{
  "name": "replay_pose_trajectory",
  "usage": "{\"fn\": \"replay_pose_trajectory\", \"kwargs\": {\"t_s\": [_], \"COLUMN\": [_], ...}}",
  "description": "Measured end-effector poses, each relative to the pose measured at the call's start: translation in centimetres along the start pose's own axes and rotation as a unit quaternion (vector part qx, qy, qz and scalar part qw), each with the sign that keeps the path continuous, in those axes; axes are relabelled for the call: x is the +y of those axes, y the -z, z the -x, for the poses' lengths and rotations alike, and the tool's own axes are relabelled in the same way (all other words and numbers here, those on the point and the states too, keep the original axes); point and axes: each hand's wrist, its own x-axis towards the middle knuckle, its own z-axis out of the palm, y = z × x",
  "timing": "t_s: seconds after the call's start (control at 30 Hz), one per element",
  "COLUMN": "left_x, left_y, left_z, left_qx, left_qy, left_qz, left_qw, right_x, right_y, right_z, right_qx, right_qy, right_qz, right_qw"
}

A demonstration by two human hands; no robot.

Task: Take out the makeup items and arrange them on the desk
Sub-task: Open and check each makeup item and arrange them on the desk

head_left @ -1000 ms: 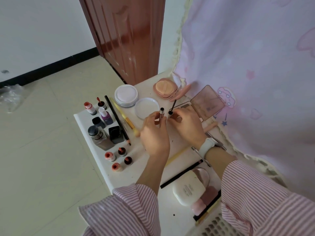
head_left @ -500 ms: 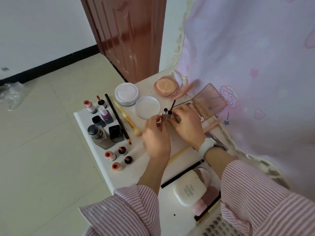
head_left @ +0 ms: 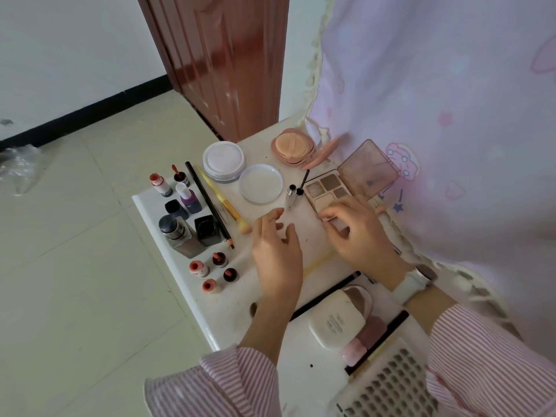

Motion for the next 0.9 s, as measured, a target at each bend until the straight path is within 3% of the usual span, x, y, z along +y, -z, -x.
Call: {"fn": "replay_pose_trajectory", "kwargs": {"t_s": [0.17, 0.23, 0.5, 0.7, 0.9], "left_x": [-0.3, -0.6, -1.2, -3.1, -6.0], "left_y": [1.8, 2.7, 6.0, 7.7, 7.6], "left_z": [3.4, 4.3, 6.6, 7.4, 8.3], "left_qx": [-0.009, -0.016, 0.012, -0.001, -0.03], "left_qy": [-0.05, -0.066, -0.162, -0.173, -0.196], "left_qz": [-0.032, -0.041, -0.048, -0.089, -0.179], "left_qw": [0.998, 0.997, 0.986, 0.981, 0.964], "right_x": [-0.4, -0.7, -0.5, -0.4, -2.9], "right_y": [1.0, 0.6, 0.4, 1.3, -1.4], "right_z": [2.4, 2.6, 2.9, 3.4, 2.8], "right_qx": [-0.177, -0.213, -0.167, -0.083, -0.083], "right_qy": [0.092, 0.102, 0.117, -0.032, -0.118], "right_qz": [0.115, 0.144, 0.127, 0.03, 0.064], "right_qw": [0.973, 0.961, 0.971, 0.996, 0.987]}}
